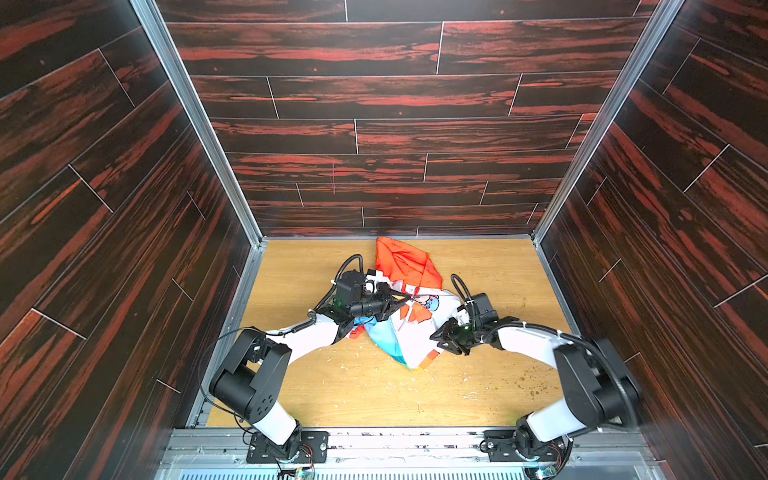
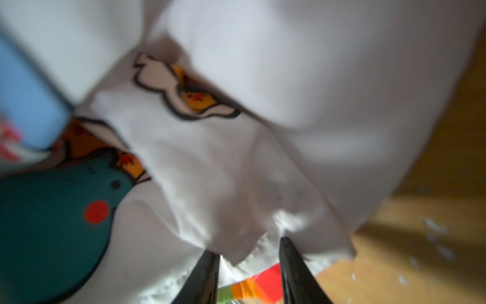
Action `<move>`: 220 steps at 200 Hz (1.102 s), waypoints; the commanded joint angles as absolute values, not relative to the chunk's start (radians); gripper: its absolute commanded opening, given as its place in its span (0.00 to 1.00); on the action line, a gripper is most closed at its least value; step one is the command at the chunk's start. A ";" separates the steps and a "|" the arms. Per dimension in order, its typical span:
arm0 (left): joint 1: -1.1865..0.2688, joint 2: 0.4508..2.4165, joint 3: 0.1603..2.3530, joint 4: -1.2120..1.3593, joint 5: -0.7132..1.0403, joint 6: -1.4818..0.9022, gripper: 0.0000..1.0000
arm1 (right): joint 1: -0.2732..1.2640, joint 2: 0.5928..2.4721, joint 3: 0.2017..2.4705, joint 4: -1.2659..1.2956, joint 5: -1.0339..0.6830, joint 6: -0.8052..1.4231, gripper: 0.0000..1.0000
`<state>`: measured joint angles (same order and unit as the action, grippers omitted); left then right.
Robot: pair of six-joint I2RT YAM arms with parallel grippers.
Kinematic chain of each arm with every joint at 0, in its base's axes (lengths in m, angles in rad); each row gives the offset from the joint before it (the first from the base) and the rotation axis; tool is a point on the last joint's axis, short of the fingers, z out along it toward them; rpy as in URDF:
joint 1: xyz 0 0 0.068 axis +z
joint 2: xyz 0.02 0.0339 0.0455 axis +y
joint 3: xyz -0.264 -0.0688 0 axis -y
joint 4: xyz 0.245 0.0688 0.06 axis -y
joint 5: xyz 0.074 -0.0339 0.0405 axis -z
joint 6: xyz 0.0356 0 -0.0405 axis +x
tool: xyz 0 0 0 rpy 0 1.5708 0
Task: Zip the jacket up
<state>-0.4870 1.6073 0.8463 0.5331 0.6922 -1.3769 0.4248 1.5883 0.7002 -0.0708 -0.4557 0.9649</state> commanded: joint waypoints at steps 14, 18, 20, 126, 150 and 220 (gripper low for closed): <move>-0.453 1.531 0.803 0.525 0.684 -1.373 0.00 | 0.540 1.723 0.743 0.156 -0.500 1.097 0.39; -0.448 1.526 0.799 0.523 0.684 -1.371 0.00 | 0.563 1.744 0.759 0.183 -0.504 1.114 0.39; -0.446 1.523 0.797 0.524 0.683 -1.371 0.00 | 0.574 1.755 0.766 0.195 -0.505 1.121 0.39; -0.255 1.437 0.720 0.418 0.774 -1.300 0.00 | 0.557 1.527 0.853 0.048 -0.489 1.070 0.59; -0.253 1.442 0.711 0.412 0.795 -1.295 0.00 | 0.418 1.499 0.899 -0.088 -0.480 0.989 0.63; -0.252 1.407 0.669 0.374 0.810 -1.290 0.00 | 0.305 1.978 1.403 -0.280 -0.396 0.869 0.64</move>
<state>-0.2546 1.4456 0.6838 0.3908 0.7883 -1.3048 0.3164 1.8313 1.2533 -0.1272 -0.4587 0.9363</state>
